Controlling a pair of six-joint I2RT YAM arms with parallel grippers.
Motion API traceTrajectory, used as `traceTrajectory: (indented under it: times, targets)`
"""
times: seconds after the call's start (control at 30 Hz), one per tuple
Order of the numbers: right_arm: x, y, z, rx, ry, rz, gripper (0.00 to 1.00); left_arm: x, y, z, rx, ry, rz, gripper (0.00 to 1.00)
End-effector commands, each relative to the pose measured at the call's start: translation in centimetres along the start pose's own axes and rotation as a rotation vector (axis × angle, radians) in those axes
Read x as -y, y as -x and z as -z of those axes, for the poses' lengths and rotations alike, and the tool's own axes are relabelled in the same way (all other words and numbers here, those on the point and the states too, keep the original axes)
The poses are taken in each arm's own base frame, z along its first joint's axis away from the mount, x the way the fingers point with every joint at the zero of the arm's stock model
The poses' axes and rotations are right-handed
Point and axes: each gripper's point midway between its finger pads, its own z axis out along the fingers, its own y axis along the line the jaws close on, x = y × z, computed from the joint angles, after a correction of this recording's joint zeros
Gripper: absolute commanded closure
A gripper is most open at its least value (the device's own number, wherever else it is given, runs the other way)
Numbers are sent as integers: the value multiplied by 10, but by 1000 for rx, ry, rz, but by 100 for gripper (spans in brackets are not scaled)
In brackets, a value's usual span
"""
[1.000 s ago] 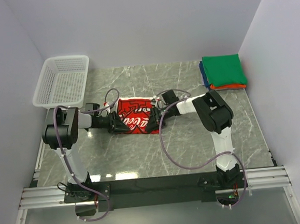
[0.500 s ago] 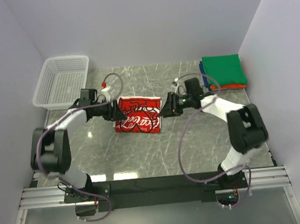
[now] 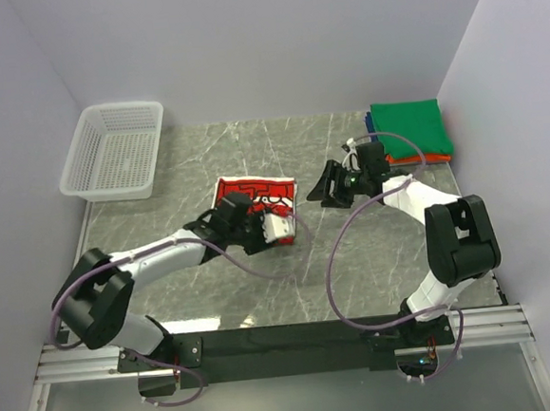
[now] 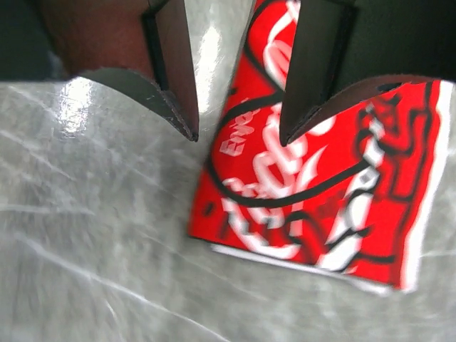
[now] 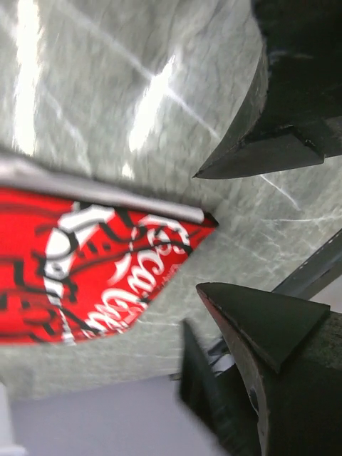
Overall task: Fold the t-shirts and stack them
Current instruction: Neatly place the folded tshirt to the corner
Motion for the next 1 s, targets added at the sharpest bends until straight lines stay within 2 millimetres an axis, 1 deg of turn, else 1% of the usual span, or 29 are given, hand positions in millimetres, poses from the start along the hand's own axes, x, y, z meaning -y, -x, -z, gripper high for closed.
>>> traceTrajectory:
  times: [0.0,0.03,0.07,0.1,0.13,0.17,0.2,0.23,0.27,0.37,0.47,0.5,0.57,0.6,0.63,0.67,0.7,0.73,0.77,0.8,0.83,0.87,0.9,0.97]
  targets:
    - [22,10,-4,65,-97,-139,34,-4,10,-21,8,66,-222,46]
    - [25,9,-5,60,-92,-153,35,4,13,-27,10,52,-247,46]
    - [26,7,-7,59,-88,-162,35,5,14,-32,9,60,-259,47]
    - [26,7,-7,64,-82,-178,36,7,9,-41,-6,60,-268,48]
    - [28,5,-9,62,-80,-187,36,7,9,-46,-10,67,-275,48]
    - [29,4,-10,63,-73,-192,36,8,3,-52,-23,62,-273,48]
    - [30,3,-12,63,-71,-211,36,7,1,-55,-29,66,-277,48]
    - [30,0,-13,53,-61,-222,36,7,3,-58,-23,68,-285,48]
    - [29,-2,-14,47,-55,-228,36,6,-1,-61,-31,66,-290,48]
    - [31,-2,-16,46,-55,-246,36,11,-10,-70,-55,39,-307,49]
    - [36,-5,-19,32,-60,-270,35,17,-13,-73,-51,6,-312,51]
    - [35,-3,-20,39,-48,-276,35,20,-14,-75,-51,-8,-306,55]
    - [36,-9,-23,27,-39,-293,33,21,-13,-76,-43,-16,-289,62]
    - [37,-8,-26,31,-30,-311,33,20,-7,-76,-25,-20,-260,71]
    - [39,-9,-28,31,-30,-325,32,16,-6,-76,-22,-23,-227,75]
    - [40,-12,-30,24,-26,-334,31,19,-12,-78,-43,-52,-185,78]
    - [42,-12,-33,23,-16,-352,31,14,1,-80,-12,-67,-126,82]
    - [42,-13,-35,18,-8,-364,30,8,1,-80,-14,-71,-75,84]
    - [43,-15,-37,13,-1,-374,29,6,0,-81,-16,-87,-28,87]
    - [40,-13,-40,14,25,-392,29,1,6,-80,6,-102,49,91]
    - [41,-17,-41,10,31,-410,27,-2,8,-79,15,-106,81,92]
    - [40,-16,-42,17,44,-418,27,-3,9,-79,21,-111,108,94]
    - [37,-12,-43,35,65,-433,27,-6,15,-78,33,-109,138,98]
    - [38,-12,-43,51,69,-450,27,-9,19,-77,50,-115,154,99]
